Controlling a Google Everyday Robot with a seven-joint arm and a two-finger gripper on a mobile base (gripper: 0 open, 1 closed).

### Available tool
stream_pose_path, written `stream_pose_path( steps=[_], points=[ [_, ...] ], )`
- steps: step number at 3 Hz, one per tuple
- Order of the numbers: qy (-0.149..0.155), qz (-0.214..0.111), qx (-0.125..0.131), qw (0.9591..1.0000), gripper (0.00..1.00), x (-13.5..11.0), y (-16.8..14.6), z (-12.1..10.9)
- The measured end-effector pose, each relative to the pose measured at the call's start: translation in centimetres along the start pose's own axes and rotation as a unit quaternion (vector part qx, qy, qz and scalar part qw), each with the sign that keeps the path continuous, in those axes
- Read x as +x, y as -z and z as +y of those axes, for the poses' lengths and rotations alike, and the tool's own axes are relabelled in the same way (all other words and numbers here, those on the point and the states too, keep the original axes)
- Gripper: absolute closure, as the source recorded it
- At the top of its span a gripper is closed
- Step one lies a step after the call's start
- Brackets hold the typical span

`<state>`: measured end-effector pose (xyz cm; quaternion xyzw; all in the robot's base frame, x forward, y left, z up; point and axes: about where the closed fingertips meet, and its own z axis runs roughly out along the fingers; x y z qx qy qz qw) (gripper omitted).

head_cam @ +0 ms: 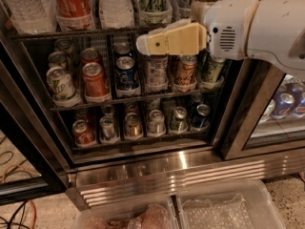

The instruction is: Pick green can from top shelf of fridge

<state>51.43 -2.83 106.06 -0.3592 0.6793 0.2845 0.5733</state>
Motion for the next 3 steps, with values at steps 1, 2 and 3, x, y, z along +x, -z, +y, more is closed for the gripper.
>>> stream_pose_path(
  steps=[1, 2, 3],
  points=[
    [0.0, 0.0, 0.0, 1.0, 0.0, 0.0, 0.0, 0.0],
    [-0.003, -0.017, -0.001, 0.9998, 0.0, -0.4, -1.0, -0.1],
    [0.004, -0.045, 0.004, 0.999, 0.0, -0.1, -2.3, -0.6]
  ],
)
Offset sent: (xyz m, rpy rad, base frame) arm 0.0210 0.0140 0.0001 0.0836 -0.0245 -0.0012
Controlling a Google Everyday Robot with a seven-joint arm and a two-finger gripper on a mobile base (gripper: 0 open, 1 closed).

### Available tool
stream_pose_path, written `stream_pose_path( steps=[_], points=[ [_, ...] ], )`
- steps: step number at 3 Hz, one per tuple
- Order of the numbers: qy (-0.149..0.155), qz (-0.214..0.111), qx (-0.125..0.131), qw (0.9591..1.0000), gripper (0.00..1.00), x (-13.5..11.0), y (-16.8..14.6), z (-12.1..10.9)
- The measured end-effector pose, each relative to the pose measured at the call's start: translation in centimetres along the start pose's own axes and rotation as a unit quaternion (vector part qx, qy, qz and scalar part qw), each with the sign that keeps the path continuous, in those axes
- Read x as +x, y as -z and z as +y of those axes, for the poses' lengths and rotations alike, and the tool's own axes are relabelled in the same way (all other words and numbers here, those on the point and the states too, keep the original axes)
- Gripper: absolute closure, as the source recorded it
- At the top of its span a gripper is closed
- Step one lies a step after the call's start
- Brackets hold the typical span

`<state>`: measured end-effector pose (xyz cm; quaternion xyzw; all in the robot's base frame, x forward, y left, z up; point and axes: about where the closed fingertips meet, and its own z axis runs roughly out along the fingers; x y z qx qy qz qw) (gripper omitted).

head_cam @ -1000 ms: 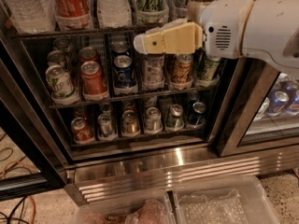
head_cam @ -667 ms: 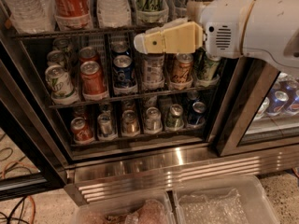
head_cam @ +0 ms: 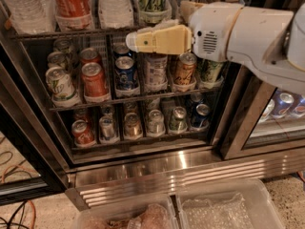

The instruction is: Pick green can from top shelf of fridge

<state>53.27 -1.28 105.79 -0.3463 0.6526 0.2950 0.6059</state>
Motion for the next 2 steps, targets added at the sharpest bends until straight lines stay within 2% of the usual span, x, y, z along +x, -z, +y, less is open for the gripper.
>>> stream_pose_path(
  steps=[2],
  points=[
    [0.041, -0.026, 0.016, 0.9987, 0.0, 0.05, -1.29, -1.34]
  ],
)
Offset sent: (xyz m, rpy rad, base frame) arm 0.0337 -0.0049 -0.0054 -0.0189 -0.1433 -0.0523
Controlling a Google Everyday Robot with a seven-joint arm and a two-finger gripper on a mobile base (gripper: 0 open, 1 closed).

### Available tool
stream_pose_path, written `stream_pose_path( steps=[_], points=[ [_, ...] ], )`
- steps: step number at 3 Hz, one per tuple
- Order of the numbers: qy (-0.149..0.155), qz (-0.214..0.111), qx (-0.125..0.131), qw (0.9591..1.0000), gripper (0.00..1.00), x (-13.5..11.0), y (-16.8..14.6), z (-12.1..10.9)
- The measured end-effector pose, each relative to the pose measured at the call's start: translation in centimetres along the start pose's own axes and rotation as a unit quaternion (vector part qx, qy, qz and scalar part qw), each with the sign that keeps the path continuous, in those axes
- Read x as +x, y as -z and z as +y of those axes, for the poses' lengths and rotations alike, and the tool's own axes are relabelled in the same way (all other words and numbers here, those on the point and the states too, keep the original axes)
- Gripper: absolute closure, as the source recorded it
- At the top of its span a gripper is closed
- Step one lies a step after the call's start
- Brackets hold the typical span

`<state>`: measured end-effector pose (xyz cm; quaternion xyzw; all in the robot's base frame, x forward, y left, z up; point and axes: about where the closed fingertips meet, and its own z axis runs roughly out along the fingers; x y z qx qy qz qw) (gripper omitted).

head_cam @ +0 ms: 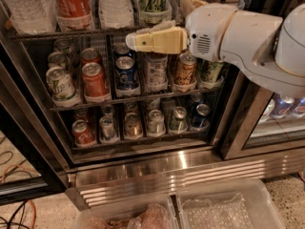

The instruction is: Pick green can from top shelf of fridge

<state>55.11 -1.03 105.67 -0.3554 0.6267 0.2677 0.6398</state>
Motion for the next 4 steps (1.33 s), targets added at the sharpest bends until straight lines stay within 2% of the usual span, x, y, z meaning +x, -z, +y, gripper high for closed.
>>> stream_pose_path(
  steps=[1, 4],
  points=[
    [0.017, 0.002, 0.02, 0.9996, 0.12, 0.0, -0.4, -1.0],
    [0.014, 0.001, 0.058, 0.9982, 0.12, 1.2, -2.5, -3.4]
  ],
)
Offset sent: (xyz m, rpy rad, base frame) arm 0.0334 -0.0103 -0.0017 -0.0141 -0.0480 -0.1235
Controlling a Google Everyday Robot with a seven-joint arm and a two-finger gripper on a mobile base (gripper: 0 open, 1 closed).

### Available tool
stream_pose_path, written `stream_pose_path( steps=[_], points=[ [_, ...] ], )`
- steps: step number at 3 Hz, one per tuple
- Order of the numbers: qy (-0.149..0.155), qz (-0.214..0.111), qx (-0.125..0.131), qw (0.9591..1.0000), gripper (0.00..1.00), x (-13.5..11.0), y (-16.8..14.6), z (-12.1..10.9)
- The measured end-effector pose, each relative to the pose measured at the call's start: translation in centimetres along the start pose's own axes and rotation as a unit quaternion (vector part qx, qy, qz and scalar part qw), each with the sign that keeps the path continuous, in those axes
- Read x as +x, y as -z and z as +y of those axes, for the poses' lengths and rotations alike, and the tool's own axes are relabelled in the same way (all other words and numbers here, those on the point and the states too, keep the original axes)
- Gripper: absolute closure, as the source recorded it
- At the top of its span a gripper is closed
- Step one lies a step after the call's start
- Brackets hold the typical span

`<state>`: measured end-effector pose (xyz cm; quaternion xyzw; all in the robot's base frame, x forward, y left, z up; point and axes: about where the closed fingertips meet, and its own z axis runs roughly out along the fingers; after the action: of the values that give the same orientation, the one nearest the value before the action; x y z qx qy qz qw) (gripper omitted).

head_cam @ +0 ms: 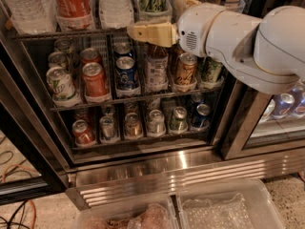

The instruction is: Pick green can from top shelf of fridge

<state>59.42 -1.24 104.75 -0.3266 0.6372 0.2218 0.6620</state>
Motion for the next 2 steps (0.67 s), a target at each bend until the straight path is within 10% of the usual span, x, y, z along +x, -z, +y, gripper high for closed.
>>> stream_pose_path(
  steps=[2],
  points=[
    [0.015, -0.001, 0.015, 0.9998, 0.12, -0.45, -0.7, -2.52]
  ],
)
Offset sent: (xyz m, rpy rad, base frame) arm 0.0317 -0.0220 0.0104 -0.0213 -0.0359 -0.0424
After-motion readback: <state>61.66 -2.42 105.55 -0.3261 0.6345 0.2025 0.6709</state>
